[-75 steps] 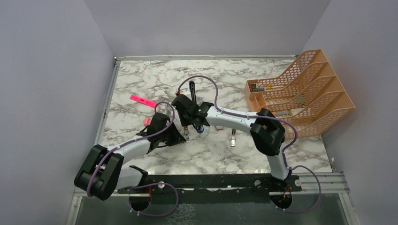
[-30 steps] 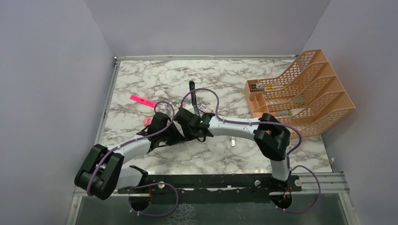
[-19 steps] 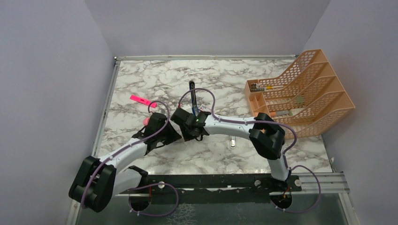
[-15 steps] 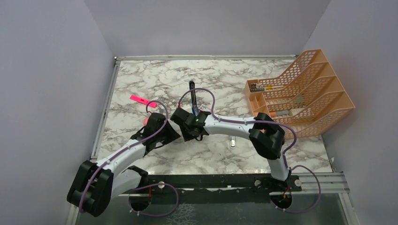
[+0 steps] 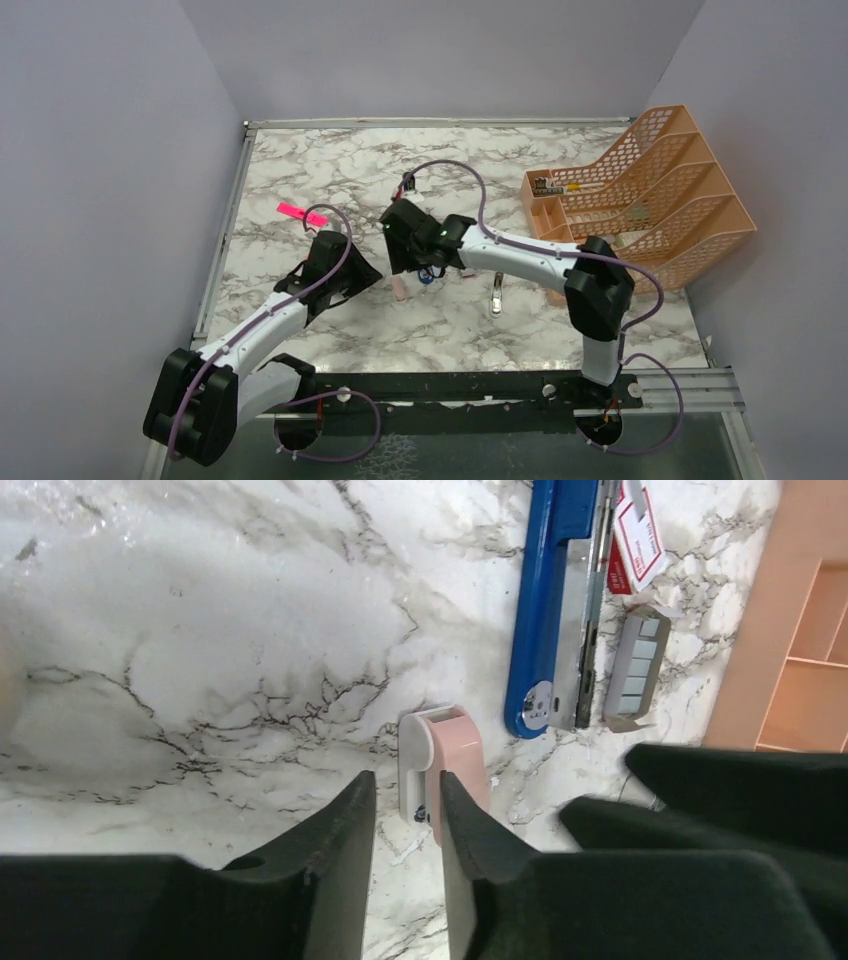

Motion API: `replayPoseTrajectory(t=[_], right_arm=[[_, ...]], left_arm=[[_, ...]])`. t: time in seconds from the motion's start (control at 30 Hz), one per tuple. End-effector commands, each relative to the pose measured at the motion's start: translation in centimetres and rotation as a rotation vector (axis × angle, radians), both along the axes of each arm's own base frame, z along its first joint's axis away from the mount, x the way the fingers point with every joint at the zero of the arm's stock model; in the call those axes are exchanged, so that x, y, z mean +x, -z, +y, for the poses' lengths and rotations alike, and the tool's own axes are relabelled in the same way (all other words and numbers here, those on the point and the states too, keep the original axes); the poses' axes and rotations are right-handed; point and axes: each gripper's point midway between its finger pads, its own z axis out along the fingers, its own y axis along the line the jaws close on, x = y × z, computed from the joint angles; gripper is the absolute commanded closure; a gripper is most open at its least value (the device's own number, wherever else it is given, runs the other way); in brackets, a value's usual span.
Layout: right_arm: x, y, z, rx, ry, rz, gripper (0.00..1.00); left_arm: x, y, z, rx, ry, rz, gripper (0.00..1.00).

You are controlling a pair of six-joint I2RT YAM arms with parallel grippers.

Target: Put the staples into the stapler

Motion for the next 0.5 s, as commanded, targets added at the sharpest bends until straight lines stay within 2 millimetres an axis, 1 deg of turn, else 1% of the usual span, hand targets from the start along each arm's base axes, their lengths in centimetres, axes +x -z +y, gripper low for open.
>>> replayPoseTrajectory(t=[0.0, 0.1, 0.17, 0.27, 0.3, 0.47], right_arm=[[5.4, -7.0, -1.9, 0.125, 0.106, -0.172, 0.43], [8.9, -8.7, -3.9, 0.132, 0.143, -0.244, 0.37], [11.2, -10.2, -4.1, 0.151, 0.134, -0.299, 0.31], [14.0, -11.4, -3.7, 0.140, 0.099, -0.379, 0.24], [14.9, -11.0, -3.2, 0.125, 0.082, -0.385, 0.23], [18.3, -10.7, -2.1, 0.088, 0.054, -0.426, 0.21]], left_arm=[[1.7, -2.7, -0.5, -0.039, -0.011, -0.069, 0.64], [2.3, -3.8, -1.4, -0.077, 0.023, -0.091, 0.55], [2.5, -4.2, -2.0, -0.097, 0.042, -0.095, 0.50], [2.9, -4.8, -2.6, -0.115, 0.062, -0.104, 0.43], [3.1, -4.9, -2.7, -0.118, 0.068, -0.107, 0.41], [3.6, -4.8, -3.2, -0.120, 0.088, -0.105, 0.36]])
